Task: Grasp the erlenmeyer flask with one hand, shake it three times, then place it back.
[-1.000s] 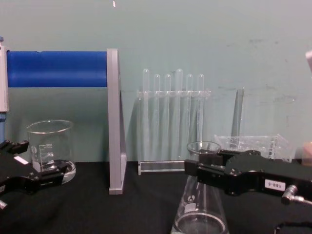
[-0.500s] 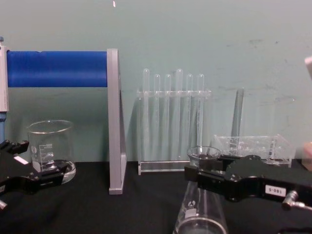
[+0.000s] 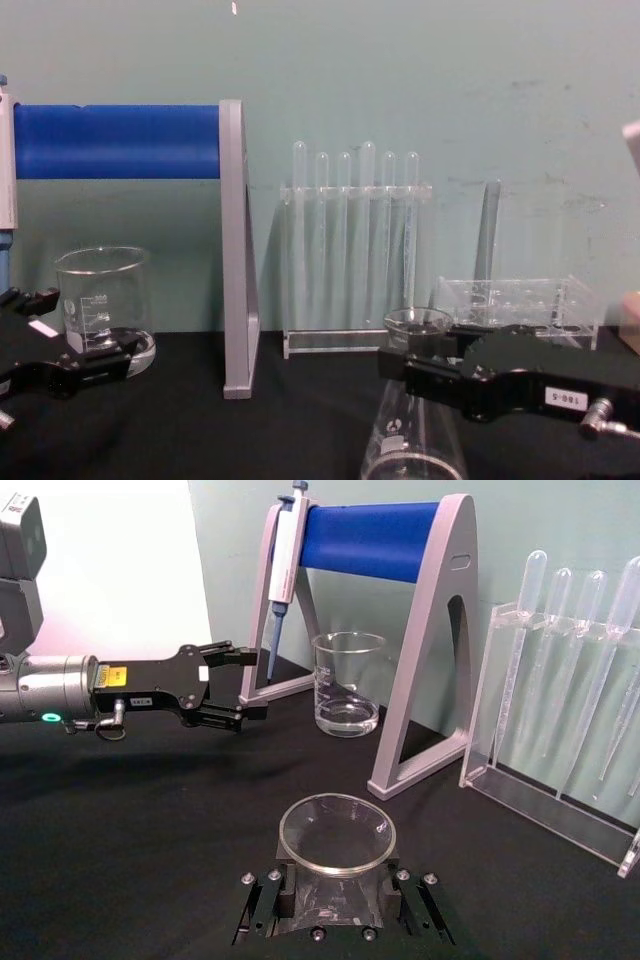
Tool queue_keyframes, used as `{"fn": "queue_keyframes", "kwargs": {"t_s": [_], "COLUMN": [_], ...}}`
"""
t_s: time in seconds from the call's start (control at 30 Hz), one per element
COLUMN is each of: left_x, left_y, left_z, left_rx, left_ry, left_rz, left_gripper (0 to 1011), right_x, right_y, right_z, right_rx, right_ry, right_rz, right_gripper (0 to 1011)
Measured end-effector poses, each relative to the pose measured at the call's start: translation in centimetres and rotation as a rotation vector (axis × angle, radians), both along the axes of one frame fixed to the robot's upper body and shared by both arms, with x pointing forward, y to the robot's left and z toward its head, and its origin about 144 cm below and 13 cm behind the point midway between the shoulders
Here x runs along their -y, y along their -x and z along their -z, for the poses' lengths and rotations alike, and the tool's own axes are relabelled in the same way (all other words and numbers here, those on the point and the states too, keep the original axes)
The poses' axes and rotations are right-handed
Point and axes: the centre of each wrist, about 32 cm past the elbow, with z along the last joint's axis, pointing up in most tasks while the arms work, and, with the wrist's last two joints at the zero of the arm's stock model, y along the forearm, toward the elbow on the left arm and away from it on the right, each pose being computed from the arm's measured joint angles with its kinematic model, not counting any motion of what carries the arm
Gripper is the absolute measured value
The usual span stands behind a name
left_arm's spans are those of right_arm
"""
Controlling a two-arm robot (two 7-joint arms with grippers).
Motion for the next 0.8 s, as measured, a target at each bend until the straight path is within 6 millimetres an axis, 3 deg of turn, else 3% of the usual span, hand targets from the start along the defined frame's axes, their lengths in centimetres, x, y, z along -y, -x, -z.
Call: {"fn": "queue_keyframes", "kwargs": {"t_s": [0.8], "left_x": [0.00], "left_y": [0.00], "left_z": [0.00], "left_rx": [0.000], "left_ry": [0.000], "left_rz": [0.000], "left_gripper": [1001], "right_x": [0.06], "right_y": [0.27], "right_z": [0.01], "right_rx": [-0.019], "right_ry": [-0.005], "right_rz": [0.021], "right_gripper": [449]}}
